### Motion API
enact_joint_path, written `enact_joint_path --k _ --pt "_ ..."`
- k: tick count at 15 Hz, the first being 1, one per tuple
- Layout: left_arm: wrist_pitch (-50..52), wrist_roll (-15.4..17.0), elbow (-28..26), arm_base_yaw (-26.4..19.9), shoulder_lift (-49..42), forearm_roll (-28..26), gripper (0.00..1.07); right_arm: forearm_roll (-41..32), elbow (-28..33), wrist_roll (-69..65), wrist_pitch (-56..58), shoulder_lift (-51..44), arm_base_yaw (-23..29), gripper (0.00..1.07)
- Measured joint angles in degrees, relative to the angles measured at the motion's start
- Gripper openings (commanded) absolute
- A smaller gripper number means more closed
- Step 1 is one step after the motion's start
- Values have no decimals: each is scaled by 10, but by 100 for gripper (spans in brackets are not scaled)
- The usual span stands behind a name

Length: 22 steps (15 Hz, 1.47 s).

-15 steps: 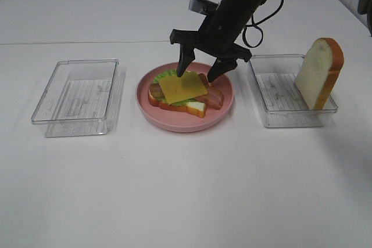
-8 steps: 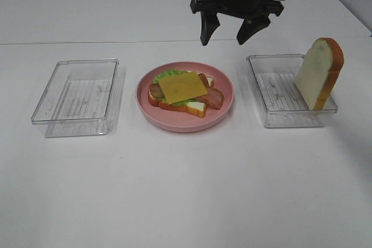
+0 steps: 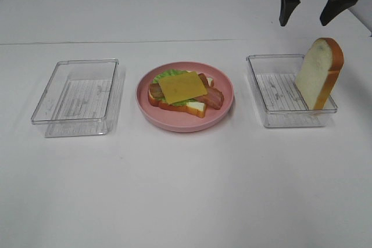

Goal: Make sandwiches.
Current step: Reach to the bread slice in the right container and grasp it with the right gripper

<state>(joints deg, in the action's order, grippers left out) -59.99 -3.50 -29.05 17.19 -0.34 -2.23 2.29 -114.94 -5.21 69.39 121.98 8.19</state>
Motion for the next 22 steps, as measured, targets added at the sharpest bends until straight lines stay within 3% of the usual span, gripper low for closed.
enact_joint_path --k 5,8,10,18,20,21,22 --pt "0 0 0 0 0 0 77 45 0 0 0 -1 -13 75" --pt "0 0 0 0 0 0 77 -10 15 7 0 -7 -55 75" --pt "0 0 0 0 0 0 77 -23 60 15 0 -22 -73 75" --pt "0 0 0 0 0 0 77 -42 91 31 5 15 -74 73" --pt "0 0 0 0 0 0 77 -42 91 31 5 27 -74 56" --pt "0 0 0 0 0 0 77 -42 91 31 5 28 -74 40" --pt "0 0 0 0 0 0 77 -42 92 31 5 28 -74 6"
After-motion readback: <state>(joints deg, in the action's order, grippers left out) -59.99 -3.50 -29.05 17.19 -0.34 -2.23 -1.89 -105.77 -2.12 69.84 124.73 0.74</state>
